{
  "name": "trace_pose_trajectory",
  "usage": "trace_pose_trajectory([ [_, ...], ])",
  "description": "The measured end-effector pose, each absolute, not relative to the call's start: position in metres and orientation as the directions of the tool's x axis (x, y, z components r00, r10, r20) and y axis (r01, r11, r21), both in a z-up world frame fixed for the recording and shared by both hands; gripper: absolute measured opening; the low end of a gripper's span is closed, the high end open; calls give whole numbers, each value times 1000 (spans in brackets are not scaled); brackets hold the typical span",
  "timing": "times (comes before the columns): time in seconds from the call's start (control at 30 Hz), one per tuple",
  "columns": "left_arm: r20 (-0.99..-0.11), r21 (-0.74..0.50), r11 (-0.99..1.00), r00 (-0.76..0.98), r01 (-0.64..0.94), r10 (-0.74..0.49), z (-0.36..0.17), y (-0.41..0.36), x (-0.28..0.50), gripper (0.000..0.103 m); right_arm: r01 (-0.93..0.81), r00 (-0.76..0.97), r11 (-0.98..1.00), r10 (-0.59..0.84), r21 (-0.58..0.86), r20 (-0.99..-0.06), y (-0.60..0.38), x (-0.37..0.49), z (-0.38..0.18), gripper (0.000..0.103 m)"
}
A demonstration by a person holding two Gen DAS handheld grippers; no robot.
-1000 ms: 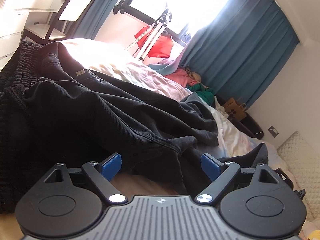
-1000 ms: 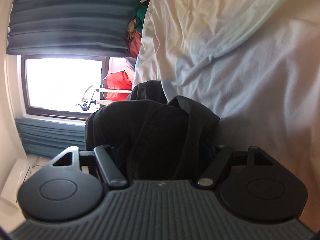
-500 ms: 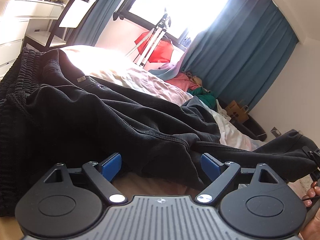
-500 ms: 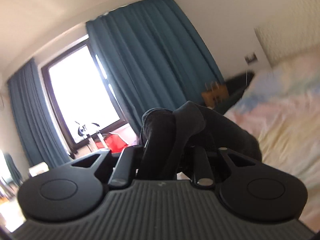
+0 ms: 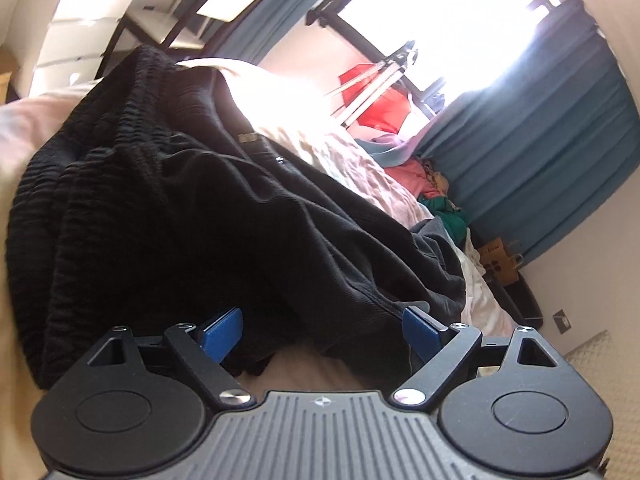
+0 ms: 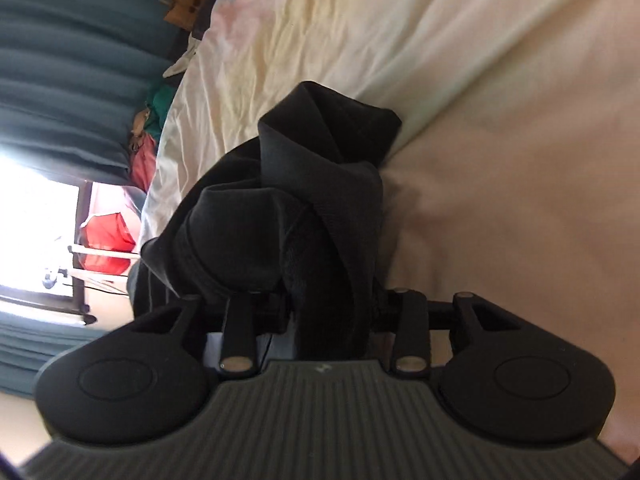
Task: Fold clothes
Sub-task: 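Grasp the ribbed waistband with the left gripper while the right gripper holds the hem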
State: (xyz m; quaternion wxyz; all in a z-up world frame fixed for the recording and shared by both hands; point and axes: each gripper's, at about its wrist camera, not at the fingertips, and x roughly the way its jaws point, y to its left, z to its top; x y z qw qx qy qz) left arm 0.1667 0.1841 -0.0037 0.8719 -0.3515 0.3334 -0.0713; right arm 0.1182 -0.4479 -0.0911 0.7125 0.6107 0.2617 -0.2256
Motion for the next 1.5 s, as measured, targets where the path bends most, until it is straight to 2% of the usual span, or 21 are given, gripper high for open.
trace_pose_trajectory([
  [0.17,-566,-747,604,741,-277,-361,-16,221,145,90,560,827,35,30,828,-561,-448,69,-86,64],
  [0.27,-568,-763,567,741,-311,-358,-21,229,139,91,533,846,-6,4,846,-533,-451,47,-86,64],
  [0.33,-599,-750,557,721,-355,-347,-27,229,144,91,537,843,-58,0,842,-538,-456,40,-93,64],
  [0.5,-657,-741,493,645,-456,-391,-52,232,152,91,507,862,-113,70,854,-502,-465,57,-107,63],
  [0.6,-636,-758,448,689,-474,-347,-52,238,150,91,490,871,-32,73,871,-486,-464,74,-99,63],
  [0.7,-614,-783,362,724,-506,-314,-59,249,150,90,506,862,-32,63,862,-503,-468,86,-102,63],
  [0.83,-570,-821,230,769,-522,-290,-66,262,147,89,486,873,-152,127,860,-471,-473,99,-124,64],
  [0.93,-521,-852,207,813,-480,-258,-59,266,142,86,476,879,-178,115,861,-463,-479,107,-129,64],
  [1.0,-499,-863,224,831,-453,-246,-52,266,140,86,417,909,-166,92,893,-407,-482,110,-124,64],
  [1.13,-471,-871,274,850,-407,-235,-39,260,137,86,195,980,-78,59,978,-190,-487,114,-100,64],
  [1.2,-456,-874,300,860,-383,-230,-32,257,136,88,116,993,-37,39,993,-115,-487,114,-90,64],
  [1.27,-441,-875,325,869,-360,-225,-25,254,135,89,140,990,-3,27,990,-140,-488,114,-87,64],
  [1.4,-484,-873,222,829,-435,-280,-40,258,135,88,306,952,-87,43,948,-303,-490,116,-111,63],
  [1.47,-509,-860,153,800,-487,-318,-52,261,135,78,385,923,-114,71,916,-379,-490,117,-121,63],
  [1.5,-516,-854,124,789,-506,-333,-56,263,135,78,401,916,-117,75,908,-395,-490,118,-124,63],
])
